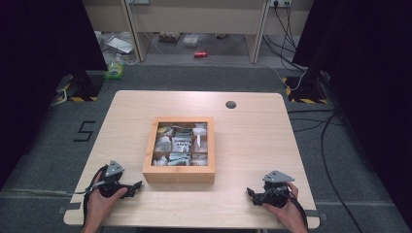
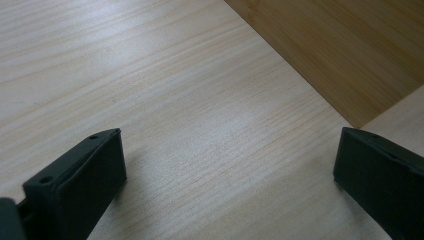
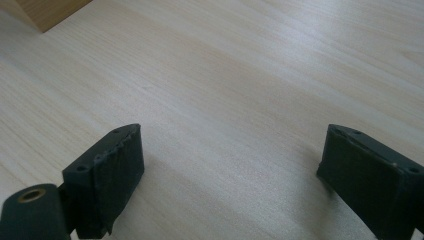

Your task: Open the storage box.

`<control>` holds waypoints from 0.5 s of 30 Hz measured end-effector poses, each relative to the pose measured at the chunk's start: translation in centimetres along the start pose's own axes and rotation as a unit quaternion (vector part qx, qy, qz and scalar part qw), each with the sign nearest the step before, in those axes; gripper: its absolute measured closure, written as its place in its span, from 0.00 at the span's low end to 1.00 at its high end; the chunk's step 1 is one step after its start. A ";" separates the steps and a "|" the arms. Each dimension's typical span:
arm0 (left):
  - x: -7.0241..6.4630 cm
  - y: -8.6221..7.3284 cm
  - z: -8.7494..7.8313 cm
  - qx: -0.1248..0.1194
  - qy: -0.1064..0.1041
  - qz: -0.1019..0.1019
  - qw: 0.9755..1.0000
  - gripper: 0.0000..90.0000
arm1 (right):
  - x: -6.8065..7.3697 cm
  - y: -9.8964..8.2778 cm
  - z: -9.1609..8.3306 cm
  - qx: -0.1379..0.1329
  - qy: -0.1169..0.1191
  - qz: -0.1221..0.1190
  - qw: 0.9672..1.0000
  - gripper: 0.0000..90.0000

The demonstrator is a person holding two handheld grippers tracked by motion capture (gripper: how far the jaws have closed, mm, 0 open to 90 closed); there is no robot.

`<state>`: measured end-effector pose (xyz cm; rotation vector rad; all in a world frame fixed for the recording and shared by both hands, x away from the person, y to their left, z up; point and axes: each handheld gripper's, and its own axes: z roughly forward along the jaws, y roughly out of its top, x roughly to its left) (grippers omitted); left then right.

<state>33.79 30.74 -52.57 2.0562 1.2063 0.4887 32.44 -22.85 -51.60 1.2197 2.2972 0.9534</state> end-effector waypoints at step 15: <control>0.0 0.0 0.0 0.000 0.000 0.000 1.000 0.00 | 0.0 0.1 -0.1 -0.005 0.010 0.004 1.000 0.18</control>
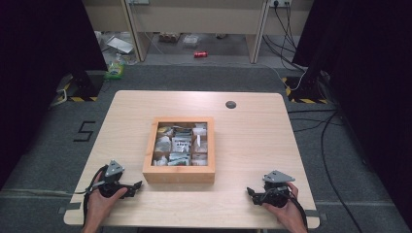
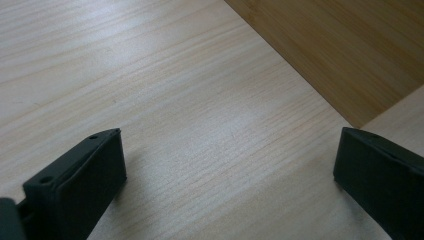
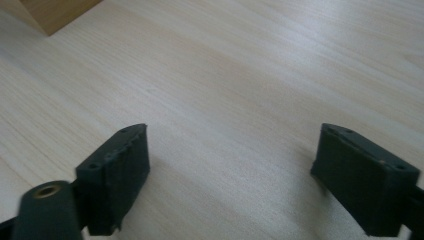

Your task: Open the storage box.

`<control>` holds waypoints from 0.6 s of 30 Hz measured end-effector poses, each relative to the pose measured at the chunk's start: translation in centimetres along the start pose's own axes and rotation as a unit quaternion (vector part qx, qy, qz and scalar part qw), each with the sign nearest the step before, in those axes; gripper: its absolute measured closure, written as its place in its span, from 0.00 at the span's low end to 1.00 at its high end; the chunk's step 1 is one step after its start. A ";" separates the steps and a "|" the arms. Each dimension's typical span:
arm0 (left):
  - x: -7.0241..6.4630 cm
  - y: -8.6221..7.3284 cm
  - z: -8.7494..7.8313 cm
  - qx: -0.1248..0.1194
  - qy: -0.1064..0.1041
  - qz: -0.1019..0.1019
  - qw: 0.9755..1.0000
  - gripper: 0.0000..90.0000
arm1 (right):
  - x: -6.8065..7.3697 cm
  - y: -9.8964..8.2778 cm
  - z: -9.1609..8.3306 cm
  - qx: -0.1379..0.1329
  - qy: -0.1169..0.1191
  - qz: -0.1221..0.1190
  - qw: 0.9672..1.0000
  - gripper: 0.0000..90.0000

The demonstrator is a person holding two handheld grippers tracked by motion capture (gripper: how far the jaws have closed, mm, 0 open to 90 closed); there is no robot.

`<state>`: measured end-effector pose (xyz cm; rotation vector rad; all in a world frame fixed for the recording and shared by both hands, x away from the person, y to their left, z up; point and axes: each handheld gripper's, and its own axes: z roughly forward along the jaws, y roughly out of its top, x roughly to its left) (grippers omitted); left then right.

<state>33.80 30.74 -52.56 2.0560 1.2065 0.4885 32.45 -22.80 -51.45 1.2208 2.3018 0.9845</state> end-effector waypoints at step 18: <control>0.0 0.0 0.0 0.000 0.000 0.000 1.000 0.00 | 3.8 3.1 0.3 -0.078 0.042 -0.001 0.996 0.17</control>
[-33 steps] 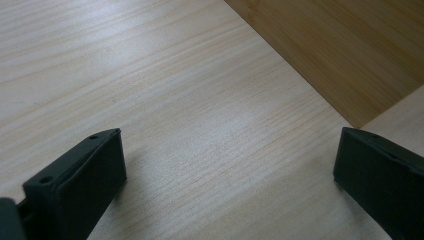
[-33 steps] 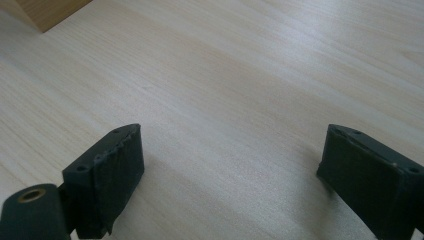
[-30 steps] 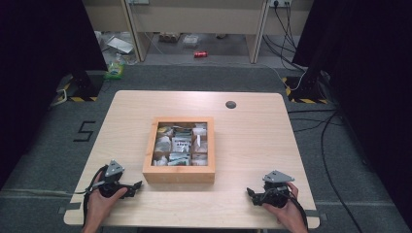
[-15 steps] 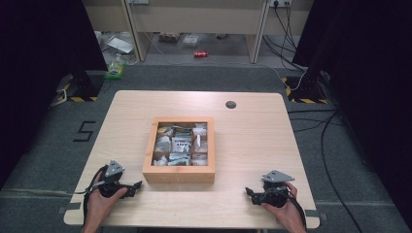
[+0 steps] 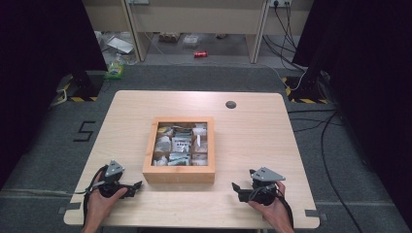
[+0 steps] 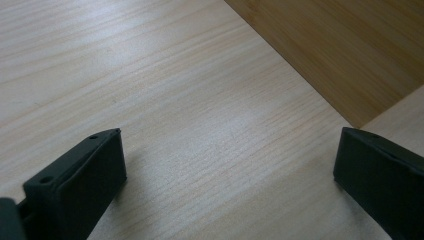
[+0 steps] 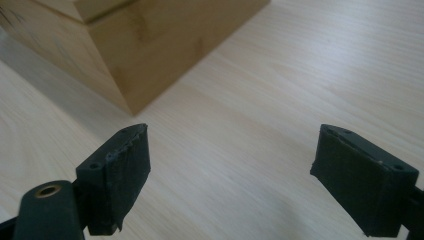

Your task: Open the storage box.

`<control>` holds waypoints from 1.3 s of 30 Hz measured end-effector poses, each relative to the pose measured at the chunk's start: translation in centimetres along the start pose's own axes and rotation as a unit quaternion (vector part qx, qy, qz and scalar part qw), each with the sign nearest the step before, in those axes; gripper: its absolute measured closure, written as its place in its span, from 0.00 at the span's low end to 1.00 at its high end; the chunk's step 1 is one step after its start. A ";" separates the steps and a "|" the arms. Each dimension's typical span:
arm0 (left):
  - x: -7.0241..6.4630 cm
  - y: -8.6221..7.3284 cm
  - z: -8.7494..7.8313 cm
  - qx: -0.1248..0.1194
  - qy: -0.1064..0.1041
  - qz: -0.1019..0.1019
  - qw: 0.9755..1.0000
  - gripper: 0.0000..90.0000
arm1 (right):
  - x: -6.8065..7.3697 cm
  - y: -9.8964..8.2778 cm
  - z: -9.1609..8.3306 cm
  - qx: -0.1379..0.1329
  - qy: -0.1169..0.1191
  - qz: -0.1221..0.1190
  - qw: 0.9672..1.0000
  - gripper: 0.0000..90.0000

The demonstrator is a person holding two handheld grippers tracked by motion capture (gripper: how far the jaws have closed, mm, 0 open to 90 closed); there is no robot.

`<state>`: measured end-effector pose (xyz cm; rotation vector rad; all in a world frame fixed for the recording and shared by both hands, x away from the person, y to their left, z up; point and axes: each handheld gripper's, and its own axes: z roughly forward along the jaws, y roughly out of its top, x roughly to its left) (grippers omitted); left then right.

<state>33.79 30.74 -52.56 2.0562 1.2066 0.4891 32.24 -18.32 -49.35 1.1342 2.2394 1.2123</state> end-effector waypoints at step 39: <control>0.0 0.0 0.0 0.000 0.000 0.000 1.000 0.00 | 5.1 3.6 3.7 -0.044 0.067 -0.058 0.995 0.65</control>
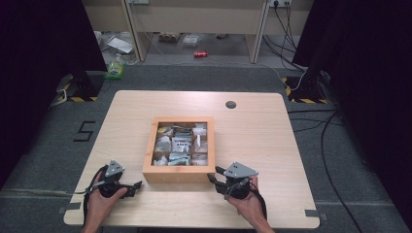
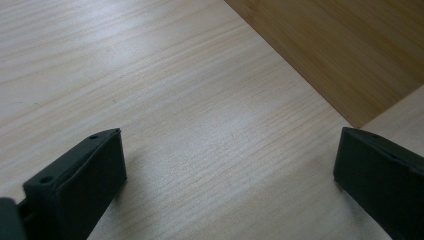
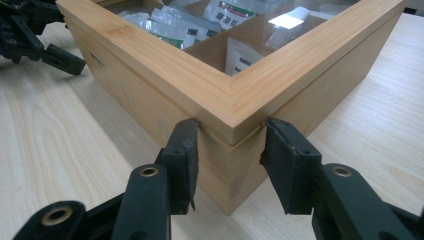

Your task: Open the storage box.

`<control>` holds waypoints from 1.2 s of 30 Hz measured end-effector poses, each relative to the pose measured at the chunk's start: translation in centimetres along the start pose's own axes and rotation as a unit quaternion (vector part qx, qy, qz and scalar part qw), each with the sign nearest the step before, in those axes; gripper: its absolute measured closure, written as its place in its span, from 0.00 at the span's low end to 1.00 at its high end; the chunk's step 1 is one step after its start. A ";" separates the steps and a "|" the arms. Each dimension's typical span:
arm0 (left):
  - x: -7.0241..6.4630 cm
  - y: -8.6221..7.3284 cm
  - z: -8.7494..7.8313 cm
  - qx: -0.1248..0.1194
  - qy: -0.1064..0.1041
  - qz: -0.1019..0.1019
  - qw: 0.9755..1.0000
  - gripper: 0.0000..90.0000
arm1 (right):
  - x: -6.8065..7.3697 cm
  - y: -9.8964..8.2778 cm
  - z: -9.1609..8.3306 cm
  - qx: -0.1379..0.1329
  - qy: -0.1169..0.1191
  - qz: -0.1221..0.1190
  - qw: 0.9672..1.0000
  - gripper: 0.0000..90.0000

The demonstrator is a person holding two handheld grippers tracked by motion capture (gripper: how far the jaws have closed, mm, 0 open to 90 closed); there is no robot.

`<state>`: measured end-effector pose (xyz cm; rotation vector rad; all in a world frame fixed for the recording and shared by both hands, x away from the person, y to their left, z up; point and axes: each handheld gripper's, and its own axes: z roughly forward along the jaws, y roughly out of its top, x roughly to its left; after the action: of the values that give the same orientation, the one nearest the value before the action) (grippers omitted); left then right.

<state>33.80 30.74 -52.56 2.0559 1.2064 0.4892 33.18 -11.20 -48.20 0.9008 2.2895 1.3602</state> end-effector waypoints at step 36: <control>0.0 0.0 0.0 0.001 0.000 0.001 1.000 0.00 | -2.1 4.8 0.9 -0.072 -0.011 0.042 0.996 0.65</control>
<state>33.79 30.75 -52.56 2.0579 1.2058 0.4891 36.94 -10.32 -44.59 0.9678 2.1270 1.5216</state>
